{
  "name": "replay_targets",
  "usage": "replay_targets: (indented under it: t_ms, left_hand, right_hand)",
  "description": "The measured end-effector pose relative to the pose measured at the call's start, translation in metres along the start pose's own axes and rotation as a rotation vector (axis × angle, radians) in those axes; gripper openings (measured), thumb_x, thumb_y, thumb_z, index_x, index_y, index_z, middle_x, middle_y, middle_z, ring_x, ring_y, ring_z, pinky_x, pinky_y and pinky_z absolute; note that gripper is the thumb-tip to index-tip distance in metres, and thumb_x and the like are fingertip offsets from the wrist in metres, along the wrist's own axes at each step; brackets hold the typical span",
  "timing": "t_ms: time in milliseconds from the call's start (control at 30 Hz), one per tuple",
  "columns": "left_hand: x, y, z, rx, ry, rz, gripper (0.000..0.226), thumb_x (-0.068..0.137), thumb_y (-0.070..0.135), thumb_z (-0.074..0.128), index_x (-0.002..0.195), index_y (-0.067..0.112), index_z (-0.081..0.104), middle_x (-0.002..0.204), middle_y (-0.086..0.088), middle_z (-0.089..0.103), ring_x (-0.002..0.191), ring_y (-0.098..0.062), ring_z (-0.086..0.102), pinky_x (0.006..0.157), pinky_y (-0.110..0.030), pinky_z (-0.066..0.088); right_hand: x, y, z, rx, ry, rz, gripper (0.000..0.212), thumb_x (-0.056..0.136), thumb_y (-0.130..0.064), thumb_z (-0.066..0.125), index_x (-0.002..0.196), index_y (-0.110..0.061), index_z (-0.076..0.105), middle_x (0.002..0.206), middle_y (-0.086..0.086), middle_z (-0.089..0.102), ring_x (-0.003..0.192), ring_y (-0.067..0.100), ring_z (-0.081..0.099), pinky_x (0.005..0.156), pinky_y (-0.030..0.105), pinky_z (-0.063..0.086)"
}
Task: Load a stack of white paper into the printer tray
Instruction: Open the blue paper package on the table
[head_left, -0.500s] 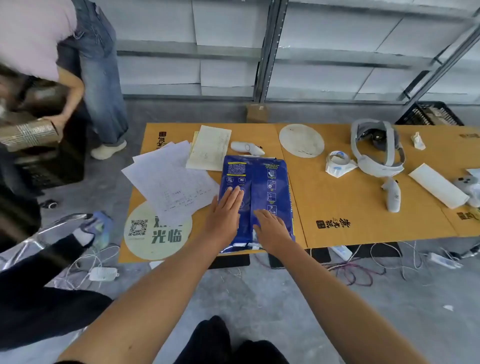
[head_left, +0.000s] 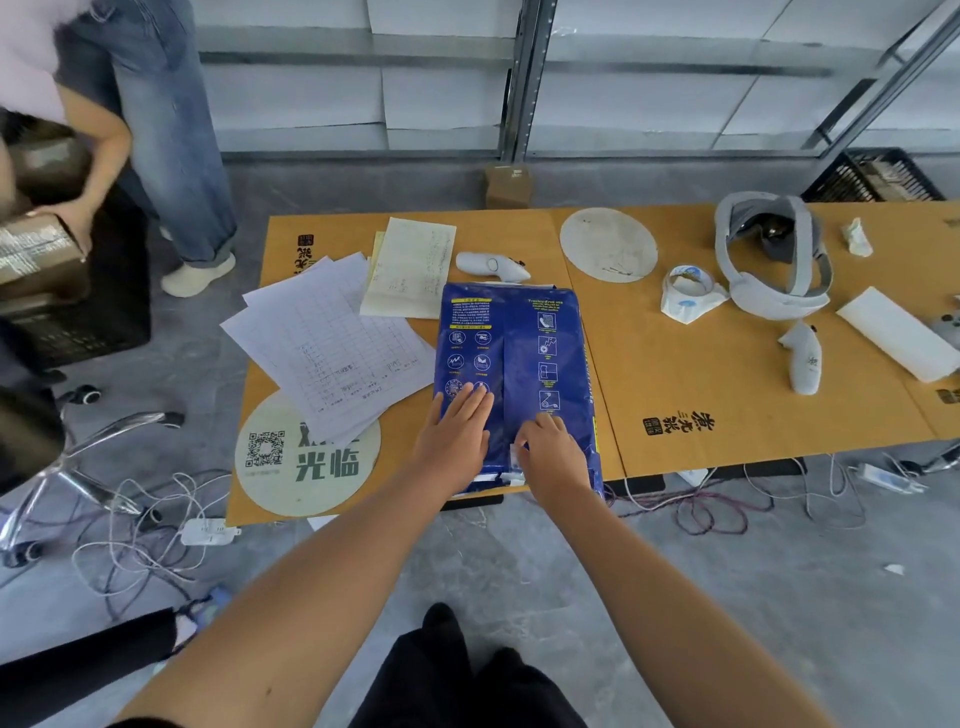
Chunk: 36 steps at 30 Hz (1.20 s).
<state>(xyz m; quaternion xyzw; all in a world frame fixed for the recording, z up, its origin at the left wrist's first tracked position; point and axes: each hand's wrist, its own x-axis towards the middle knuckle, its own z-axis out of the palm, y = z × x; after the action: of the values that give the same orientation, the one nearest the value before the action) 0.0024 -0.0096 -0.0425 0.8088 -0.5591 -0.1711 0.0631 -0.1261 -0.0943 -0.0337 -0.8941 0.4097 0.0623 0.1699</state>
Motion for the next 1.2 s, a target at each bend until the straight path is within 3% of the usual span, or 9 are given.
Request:
replay_targets:
  t_ms: [267,467,667,833,933,1000,1067,1200]
  left_hand:
    - [-0.011,-0.003,0.008,0.046,-0.063,0.007,0.055,0.102,0.03,0.034,0.152,0.015,0.017,0.161,-0.001,0.016,0.149,-0.019,0.008,0.119,-0.044,0.011]
    - [-0.025,-0.001,0.01,0.0,-0.062,-0.019,0.057,0.102,0.032,0.034,0.152,0.014,0.013,0.162,-0.002,0.011,0.149,-0.017,0.007,0.12,-0.043,0.016]
    - [-0.031,0.004,0.015,-0.006,-0.076,-0.035,0.069,0.097,0.035,0.047,0.152,0.014,0.011,0.162,-0.002,0.01,0.149,-0.018,0.008,0.119,-0.043,0.02]
    - [-0.032,0.004,0.018,0.028,-0.077,-0.03,0.078,0.092,0.028,0.059,0.152,0.015,0.01,0.162,-0.002,0.01,0.148,-0.02,0.009,0.118,-0.043,0.024]
    - [-0.031,0.005,0.021,0.057,-0.069,-0.026,0.084,0.089,0.026,0.065,0.152,0.014,0.011,0.161,-0.003,0.013,0.148,-0.021,0.012,0.116,-0.043,0.03]
    - [-0.032,0.005,0.021,0.085,-0.066,-0.011,0.087,0.086,0.024,0.068,0.151,0.013,0.012,0.16,-0.005,0.014,0.147,-0.023,0.013,0.115,-0.043,0.031]
    - [-0.033,0.004,0.021,0.118,-0.058,0.003,0.088,0.085,0.025,0.07,0.151,0.012,0.013,0.159,-0.006,0.015,0.147,-0.023,0.015,0.115,-0.043,0.032]
    - [-0.033,0.006,0.022,0.183,-0.055,0.021,0.095,0.081,0.038,0.071,0.15,0.01,0.013,0.158,-0.009,0.017,0.146,-0.027,0.017,0.113,-0.046,0.033]
  right_hand:
    - [-0.017,0.005,0.001,0.08,0.023,-0.02,0.026,0.101,-0.027,0.046,0.117,-0.01,0.057,0.122,0.006,0.051,0.118,0.019,0.047,0.092,0.034,0.052]
    - [-0.057,0.016,0.013,0.1,0.004,-0.107,0.02,0.101,-0.025,0.043,0.107,-0.011,0.057,0.113,0.001,0.048,0.106,0.014,0.045,0.09,0.031,0.052]
    - [-0.063,0.007,0.021,0.17,-0.011,-0.038,0.019,0.099,-0.022,0.048,0.106,-0.009,0.06,0.113,0.002,0.048,0.105,0.015,0.049,0.085,0.029,0.052]
    - [-0.073,0.007,0.039,0.044,-0.204,-0.065,0.021,0.097,-0.015,0.048,0.111,-0.003,0.059,0.116,0.007,0.049,0.11,0.022,0.05,0.087,0.034,0.051]
    - [-0.078,0.009,0.051,0.031,-0.275,-0.021,0.017,0.094,-0.007,0.052,0.108,-0.003,0.061,0.111,0.009,0.053,0.104,0.023,0.053,0.082,0.033,0.047]
    - [-0.076,0.009,0.053,0.023,-0.322,0.055,0.012,0.091,0.001,0.051,0.091,-0.006,0.061,0.093,0.009,0.053,0.087,0.023,0.053,0.072,0.033,0.045]
    - [-0.075,0.01,0.054,0.11,-0.36,0.165,0.023,0.09,0.003,0.047,0.073,-0.012,0.051,0.079,0.007,0.056,0.075,0.023,0.054,0.068,0.035,0.049]
    - [-0.074,0.018,0.055,0.264,-0.276,0.257,0.013,0.091,-0.004,0.047,0.088,-0.005,0.059,0.093,0.014,0.069,0.082,0.024,0.065,0.072,0.036,0.055]
